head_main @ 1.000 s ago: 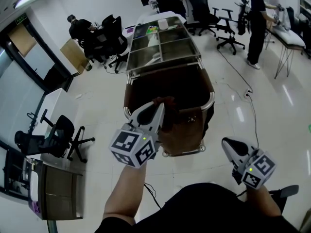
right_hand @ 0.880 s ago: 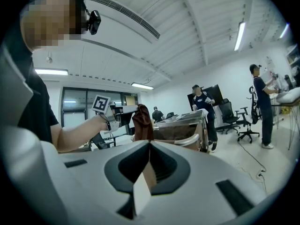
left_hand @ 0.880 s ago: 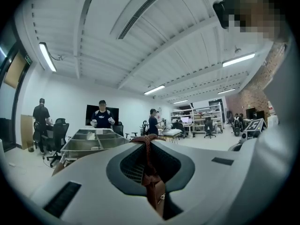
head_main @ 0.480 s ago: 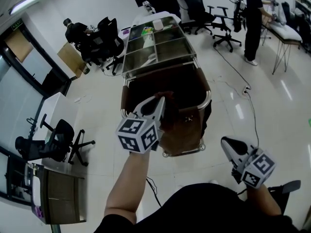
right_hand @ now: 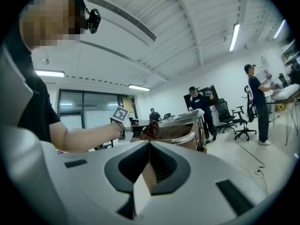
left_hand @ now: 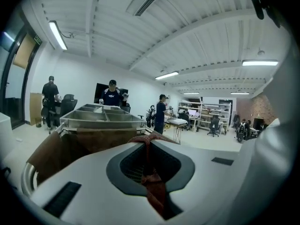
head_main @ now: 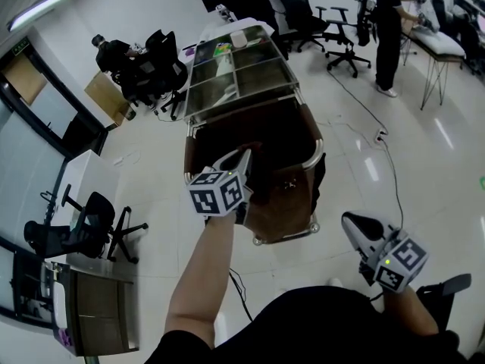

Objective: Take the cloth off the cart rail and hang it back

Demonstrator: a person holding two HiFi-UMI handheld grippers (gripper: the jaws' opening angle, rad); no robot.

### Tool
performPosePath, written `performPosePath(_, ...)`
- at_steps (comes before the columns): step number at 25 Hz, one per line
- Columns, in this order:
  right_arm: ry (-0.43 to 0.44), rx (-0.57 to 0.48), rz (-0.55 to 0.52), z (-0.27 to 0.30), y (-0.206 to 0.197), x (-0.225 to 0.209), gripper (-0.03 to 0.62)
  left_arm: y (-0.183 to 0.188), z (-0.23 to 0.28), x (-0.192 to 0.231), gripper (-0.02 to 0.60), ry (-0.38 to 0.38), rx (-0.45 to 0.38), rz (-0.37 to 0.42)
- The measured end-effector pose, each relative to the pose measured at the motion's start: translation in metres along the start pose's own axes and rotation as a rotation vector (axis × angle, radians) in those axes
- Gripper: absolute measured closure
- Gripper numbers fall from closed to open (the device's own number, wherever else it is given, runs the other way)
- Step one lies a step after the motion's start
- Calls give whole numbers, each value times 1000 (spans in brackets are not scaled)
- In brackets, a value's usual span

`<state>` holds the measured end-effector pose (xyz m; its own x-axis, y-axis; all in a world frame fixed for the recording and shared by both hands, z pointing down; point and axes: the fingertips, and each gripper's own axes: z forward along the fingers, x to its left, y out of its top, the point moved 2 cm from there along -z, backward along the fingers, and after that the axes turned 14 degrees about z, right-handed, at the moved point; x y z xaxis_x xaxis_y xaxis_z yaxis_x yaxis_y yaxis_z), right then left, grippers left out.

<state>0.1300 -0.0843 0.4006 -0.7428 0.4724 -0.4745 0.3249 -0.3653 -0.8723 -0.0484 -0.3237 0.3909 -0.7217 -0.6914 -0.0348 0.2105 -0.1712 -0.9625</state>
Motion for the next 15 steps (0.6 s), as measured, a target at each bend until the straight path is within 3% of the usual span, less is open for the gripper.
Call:
performPosePath(5,-10,-9,-1,-5,-1,-4,574,-9,6,4,551,-17,3,-58)
performPosePath(7,-15,-11,0,-7,-2,-6,574,-9,8,1,448,-30,11,-66)
performPosePath(12,-8,-10,0,-7,-3,-5,574,-17,6,-4,437,-37,50,-82)
performPosePath(15,-9,-4,3,-6,-4,-5,574,-17,7,-6,415,-105,67,-227)
